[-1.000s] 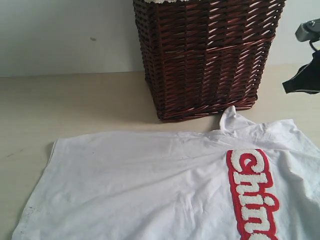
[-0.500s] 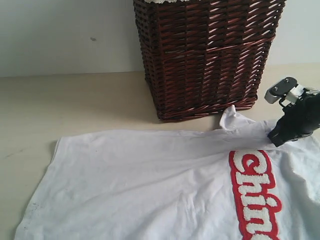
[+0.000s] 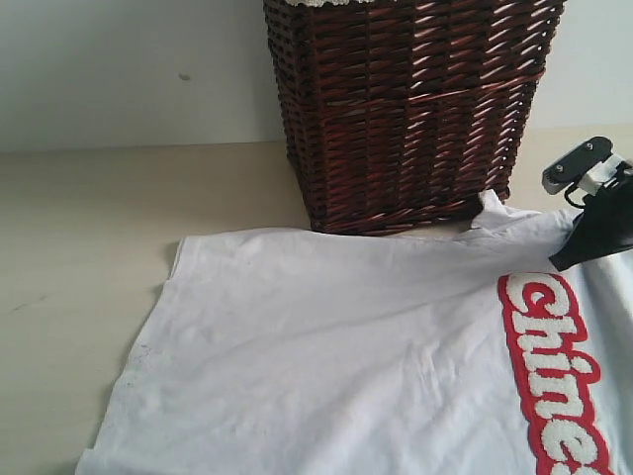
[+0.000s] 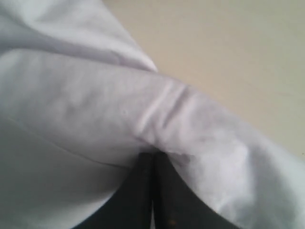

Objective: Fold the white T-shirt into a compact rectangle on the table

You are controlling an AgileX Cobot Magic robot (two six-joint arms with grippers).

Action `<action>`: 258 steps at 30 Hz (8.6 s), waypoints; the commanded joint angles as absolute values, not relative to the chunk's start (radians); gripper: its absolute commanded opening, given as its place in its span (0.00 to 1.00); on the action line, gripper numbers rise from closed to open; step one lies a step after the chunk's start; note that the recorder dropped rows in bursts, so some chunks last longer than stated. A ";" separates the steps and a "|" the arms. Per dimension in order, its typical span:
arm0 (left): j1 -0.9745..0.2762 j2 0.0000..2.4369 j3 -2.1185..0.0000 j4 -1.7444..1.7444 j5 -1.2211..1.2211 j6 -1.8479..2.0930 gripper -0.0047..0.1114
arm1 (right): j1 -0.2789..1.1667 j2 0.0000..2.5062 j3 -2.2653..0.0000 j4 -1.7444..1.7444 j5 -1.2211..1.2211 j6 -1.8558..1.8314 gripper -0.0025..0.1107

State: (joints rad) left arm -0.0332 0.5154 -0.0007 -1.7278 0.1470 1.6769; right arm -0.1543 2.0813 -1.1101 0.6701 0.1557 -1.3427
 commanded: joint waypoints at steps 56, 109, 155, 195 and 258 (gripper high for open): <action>-0.032 0.511 0.000 -1.728 0.151 1.672 0.04 | -0.512 1.690 -0.935 0.371 1.221 -1.432 0.95; -0.032 0.511 0.000 -1.728 0.151 1.672 0.04 | -0.523 1.890 -0.785 0.204 0.711 -2.011 0.02; -0.033 1.143 -0.303 -1.700 0.233 1.746 0.04 | -0.523 1.890 -0.785 0.208 0.711 -2.013 0.02; -0.351 1.475 -0.600 -0.523 0.634 1.768 0.93 | -0.523 1.900 -0.785 0.211 0.712 -2.013 0.02; -0.531 1.910 -0.756 -0.322 0.476 1.403 0.32 | -0.523 1.900 -0.785 0.212 0.712 -2.013 0.02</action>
